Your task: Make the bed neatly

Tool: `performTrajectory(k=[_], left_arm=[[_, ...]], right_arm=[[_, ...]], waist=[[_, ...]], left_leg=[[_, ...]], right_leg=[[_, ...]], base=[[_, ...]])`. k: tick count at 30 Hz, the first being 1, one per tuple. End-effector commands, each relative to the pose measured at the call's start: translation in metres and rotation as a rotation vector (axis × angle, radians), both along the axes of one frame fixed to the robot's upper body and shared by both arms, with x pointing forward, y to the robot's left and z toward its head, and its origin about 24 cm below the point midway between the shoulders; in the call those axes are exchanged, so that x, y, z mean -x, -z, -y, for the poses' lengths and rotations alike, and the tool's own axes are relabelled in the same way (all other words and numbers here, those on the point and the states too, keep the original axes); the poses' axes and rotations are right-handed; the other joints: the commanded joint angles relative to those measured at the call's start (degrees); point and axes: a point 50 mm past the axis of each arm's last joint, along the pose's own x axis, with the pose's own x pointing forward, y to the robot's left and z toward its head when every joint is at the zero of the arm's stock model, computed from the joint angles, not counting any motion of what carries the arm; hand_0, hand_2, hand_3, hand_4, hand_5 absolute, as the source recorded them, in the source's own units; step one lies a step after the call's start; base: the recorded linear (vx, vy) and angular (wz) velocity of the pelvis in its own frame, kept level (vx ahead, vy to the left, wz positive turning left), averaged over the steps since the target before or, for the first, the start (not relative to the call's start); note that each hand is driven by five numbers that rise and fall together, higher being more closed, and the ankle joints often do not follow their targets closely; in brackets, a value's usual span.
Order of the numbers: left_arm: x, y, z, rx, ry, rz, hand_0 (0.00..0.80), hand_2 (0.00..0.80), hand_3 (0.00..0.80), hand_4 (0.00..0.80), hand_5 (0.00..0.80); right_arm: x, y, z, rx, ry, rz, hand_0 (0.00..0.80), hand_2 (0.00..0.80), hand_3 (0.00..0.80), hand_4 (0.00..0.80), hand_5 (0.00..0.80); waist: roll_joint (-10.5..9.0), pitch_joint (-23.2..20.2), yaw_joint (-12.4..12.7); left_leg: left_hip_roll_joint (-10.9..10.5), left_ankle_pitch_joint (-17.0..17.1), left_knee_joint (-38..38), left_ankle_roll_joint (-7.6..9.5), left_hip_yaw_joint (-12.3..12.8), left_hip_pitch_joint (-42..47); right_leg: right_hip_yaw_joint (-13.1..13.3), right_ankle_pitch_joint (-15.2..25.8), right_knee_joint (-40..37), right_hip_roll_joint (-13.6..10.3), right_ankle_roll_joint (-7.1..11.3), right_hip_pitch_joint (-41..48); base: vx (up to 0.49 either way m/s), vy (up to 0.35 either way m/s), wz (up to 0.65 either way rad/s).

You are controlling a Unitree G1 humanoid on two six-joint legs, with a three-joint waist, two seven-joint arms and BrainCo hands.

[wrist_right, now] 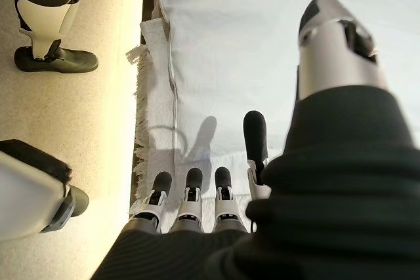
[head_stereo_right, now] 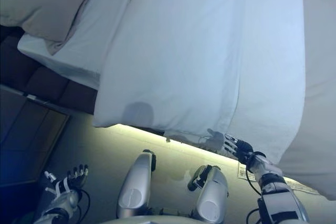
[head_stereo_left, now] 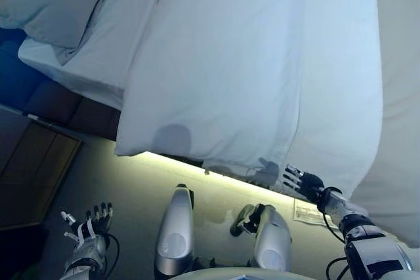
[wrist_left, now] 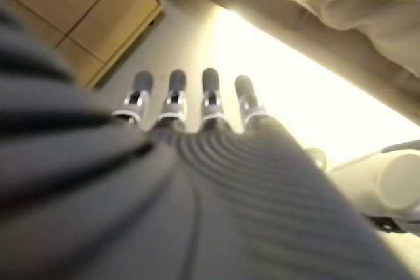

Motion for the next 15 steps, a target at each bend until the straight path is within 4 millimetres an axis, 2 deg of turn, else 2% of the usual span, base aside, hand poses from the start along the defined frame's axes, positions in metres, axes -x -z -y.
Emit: performTrajectory(k=[1, 5, 7, 11, 15], left_arm=[[0.023, 0.006, -0.003, -0.052, 0.061, -0.065, 0.000, 0.000, 0.000, 0.000, 0.000], [0.030, 0.018, 0.018, -0.036, 0.119, -0.112, 0.000, 0.000, 0.000, 0.000, 0.000], [0.037, 0.025, 0.028, -0.029, 0.183, -0.187, 0.000, 0.000, 0.000, 0.000, 0.000], [0.038, 0.027, 0.031, -0.082, 0.276, -0.240, 0.000, 0.000, 0.000, 0.000, 0.000], [0.034, 0.027, 0.034, -0.123, 0.397, -0.267, 0.000, 0.000, 0.000, 0.000, 0.000]], right_arm=[[0.005, 0.007, -0.007, -0.066, 0.040, 0.035, 0.000, 0.000, 0.000, 0.000, 0.000], [0.022, 0.019, -0.009, -0.111, 0.085, 0.003, 0.000, 0.000, 0.000, 0.000, 0.000], [0.033, 0.026, -0.011, -0.129, 0.104, -0.024, 0.000, 0.000, 0.000, 0.000, 0.000], [0.050, 0.037, -0.013, -0.179, 0.155, -0.062, 0.000, 0.000, 0.000, 0.000, 0.000], [0.061, 0.044, -0.016, -0.226, 0.217, -0.059, 0.000, 0.000, 0.000, 0.000, 0.000]], waist=[[-0.01, -4.10, 1.14], [-0.02, -7.55, 0.45], [-0.06, -9.68, 0.07], [-0.13, -13.95, -0.96], [0.36, -17.49, -1.60]], left_leg=[[-0.51, 3.05, -7.00, 2.57, 2.71, 5.52], [-0.75, 7.42, -16.92, 2.01, 3.58, 11.01], [-1.19, 9.75, -22.37, 1.53, 4.32, 14.18], [-1.82, 14.41, -33.83, 0.81, 6.03, 20.22], [-2.09, 17.99, -43.14, 0.44, 6.55, 24.17]], right_leg=[[4.04, 8.61, -8.56, -1.15, 4.59, 4.90], [3.29, 12.48, -18.84, 1.05, 5.23, 10.23], [3.02, 14.60, -25.10, 2.74, 5.51, 13.36], [2.31, 18.69, -36.71, 5.91, 5.98, 19.19], [1.93, 22.49, -44.55, 7.15, 6.49, 22.66]], base=[[0.083, -0.117, -0.10], [0.111, -0.114, -0.14], [0.145, -0.117, -0.14], [0.158, -0.097, -0.02], [0.127, -0.068, -0.05]])
